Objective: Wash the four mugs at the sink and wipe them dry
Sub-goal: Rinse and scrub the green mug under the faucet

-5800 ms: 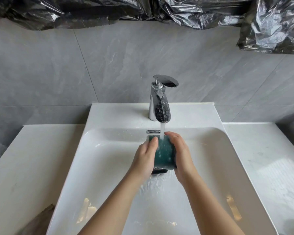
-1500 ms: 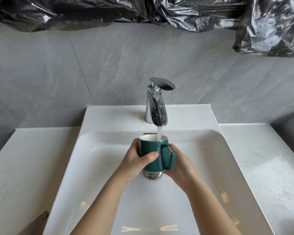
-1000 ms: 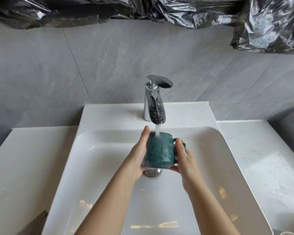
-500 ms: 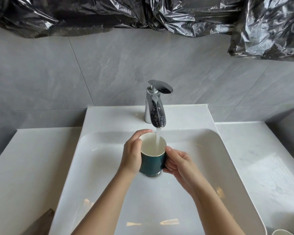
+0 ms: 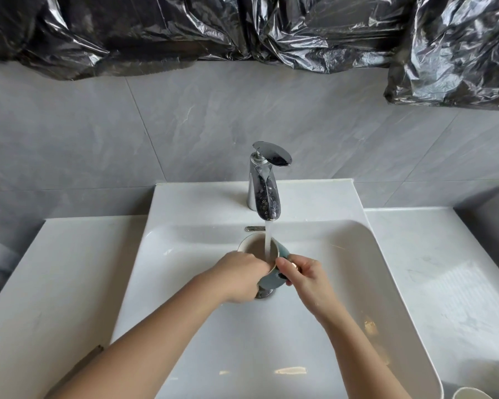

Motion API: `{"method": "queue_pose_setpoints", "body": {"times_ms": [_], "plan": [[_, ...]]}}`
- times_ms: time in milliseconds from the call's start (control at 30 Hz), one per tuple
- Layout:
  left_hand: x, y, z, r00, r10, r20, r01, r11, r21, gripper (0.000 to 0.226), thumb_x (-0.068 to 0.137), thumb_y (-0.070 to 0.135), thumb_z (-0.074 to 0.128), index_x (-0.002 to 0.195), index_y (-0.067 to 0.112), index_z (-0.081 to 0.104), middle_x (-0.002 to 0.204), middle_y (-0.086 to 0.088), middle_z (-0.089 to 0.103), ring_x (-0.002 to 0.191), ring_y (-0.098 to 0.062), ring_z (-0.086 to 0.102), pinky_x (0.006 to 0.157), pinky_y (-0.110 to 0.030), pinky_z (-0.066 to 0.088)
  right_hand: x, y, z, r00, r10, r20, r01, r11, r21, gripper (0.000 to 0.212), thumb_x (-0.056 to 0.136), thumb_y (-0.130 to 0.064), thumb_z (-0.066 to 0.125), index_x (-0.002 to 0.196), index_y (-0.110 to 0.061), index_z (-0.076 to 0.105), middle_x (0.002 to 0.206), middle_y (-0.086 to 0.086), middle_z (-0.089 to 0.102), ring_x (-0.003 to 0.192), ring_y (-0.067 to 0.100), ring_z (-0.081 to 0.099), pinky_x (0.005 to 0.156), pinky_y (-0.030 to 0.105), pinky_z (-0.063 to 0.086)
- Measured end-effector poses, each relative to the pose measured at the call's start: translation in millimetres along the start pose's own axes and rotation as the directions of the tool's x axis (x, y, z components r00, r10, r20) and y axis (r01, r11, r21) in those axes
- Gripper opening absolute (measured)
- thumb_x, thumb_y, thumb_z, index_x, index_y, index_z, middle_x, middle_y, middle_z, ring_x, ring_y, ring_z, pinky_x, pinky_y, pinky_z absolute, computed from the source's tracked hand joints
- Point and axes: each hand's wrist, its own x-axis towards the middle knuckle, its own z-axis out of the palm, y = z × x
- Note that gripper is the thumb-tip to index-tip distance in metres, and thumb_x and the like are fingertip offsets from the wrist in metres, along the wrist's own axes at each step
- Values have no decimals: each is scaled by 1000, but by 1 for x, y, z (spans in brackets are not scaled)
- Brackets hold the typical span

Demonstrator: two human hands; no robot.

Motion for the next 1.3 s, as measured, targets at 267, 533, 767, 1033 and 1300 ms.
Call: {"method": "queue_pose_setpoints", "body": {"times_ms": [267, 533, 767, 1033, 1300], "plan": [[8, -9, 14, 999, 31, -33, -22, 974, 225, 47, 91, 17, 51, 138, 20, 45, 143, 1, 44, 139, -20, 29, 114, -59, 9, 2, 6, -3, 998, -54, 13, 55, 995, -81, 49, 96, -23, 63, 65, 4, 37, 55, -13, 24, 52, 8, 21, 48, 20, 19], [13, -14, 25, 991, 111, -77, -78, 937, 340, 45, 86, 3, 48, 124, 25, 54, 120, 0, 60, 117, -20, 51, 108, -53, 23, 10, 6, -14, 993, -111, 40, 115, 985, -131, 54, 89, -37, 62, 65, 6, 39, 54, -12, 23, 53, 8, 20, 48, 20, 18], [6, 1, 16, 998, 28, 47, -21, 989, -147, 9, 94, 13, 47, 84, 14, 49, 85, -5, 53, 85, -29, 52, 67, -30, 35, 14, 5, -15, 995, -85, 58, 90, 993, -75, 47, 92, -26, 66, 63, 3, 43, 54, -13, 24, 52, 8, 21, 48, 19, 18], [4, -16, 24, 987, 109, -118, -74, 961, 265, 44, 20, 5, 78, 47, 24, 49, 41, 8, 46, 43, -8, 53, 46, -14, 30, 14, 10, -15, 995, -30, -96, 37, 997, 75, 25, 85, -34, 74, 65, -26, 60, 64, -10, 53, 61, 7, 44, 63, 26, 37], [1, 2, 33, 974, 189, -127, -164, 969, 187, 37, 40, 28, 91, 50, 24, 55, 45, 10, 53, 48, -8, 56, 45, -17, 23, 14, 3, -11, 952, 283, 114, -305, 900, 312, 85, 62, -31, 72, 139, -40, 35, 111, 14, 62, 84, 23, 66, 77, 50, 61]]}}
